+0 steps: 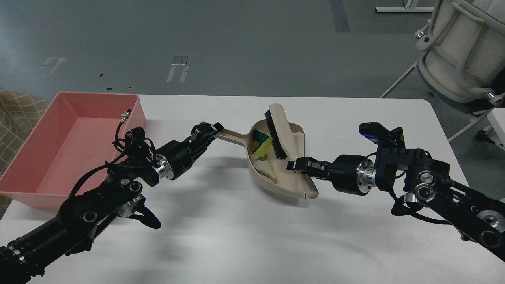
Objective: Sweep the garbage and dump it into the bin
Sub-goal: 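Sweep the sponge and white item into the dustpan with the brush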
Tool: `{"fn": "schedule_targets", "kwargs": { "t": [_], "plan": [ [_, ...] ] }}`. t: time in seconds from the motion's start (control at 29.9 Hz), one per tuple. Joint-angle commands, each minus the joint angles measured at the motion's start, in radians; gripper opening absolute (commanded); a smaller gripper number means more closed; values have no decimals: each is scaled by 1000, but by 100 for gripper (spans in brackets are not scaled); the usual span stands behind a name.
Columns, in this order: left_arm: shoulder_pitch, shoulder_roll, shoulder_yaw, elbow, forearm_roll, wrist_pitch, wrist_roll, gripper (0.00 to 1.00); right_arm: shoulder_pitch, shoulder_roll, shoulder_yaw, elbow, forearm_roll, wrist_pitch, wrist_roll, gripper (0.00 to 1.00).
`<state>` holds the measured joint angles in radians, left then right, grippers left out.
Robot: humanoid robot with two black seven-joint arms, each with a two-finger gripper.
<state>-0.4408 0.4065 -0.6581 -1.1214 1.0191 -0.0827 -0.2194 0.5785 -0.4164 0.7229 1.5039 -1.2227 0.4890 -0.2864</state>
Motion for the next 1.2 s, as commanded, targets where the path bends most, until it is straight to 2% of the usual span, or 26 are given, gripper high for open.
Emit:
{"fn": "schedule_targets", "kwargs": {
  "t": [0.0, 0.33, 0.53, 0.7, 0.9, 1.17],
  "plan": [
    [0, -5, -3, 0, -4, 1, 2, 0, 1, -11, 49, 2, 0, 0, 0, 0],
    [-1, -6, -20, -1, -28, 1, -14, 0, -17, -209, 75, 15, 2, 0, 15, 0],
    [-3, -21, -21, -11, -33, 20, -17, 0, -51, -344, 104, 16, 64, 0, 52, 0],
    [-1, -28, -8, -14, -28, 21, -29, 0, -95, -357, 144, 10, 84, 0, 53, 0],
    [13, -18, 2, -6, -13, 23, -28, 0, -184, -384, 83, 13, 80, 0, 52, 0],
    [34, 5, 5, 0, -10, 23, -28, 0, -206, -377, 41, 16, 80, 0, 52, 0]
  ]
}}
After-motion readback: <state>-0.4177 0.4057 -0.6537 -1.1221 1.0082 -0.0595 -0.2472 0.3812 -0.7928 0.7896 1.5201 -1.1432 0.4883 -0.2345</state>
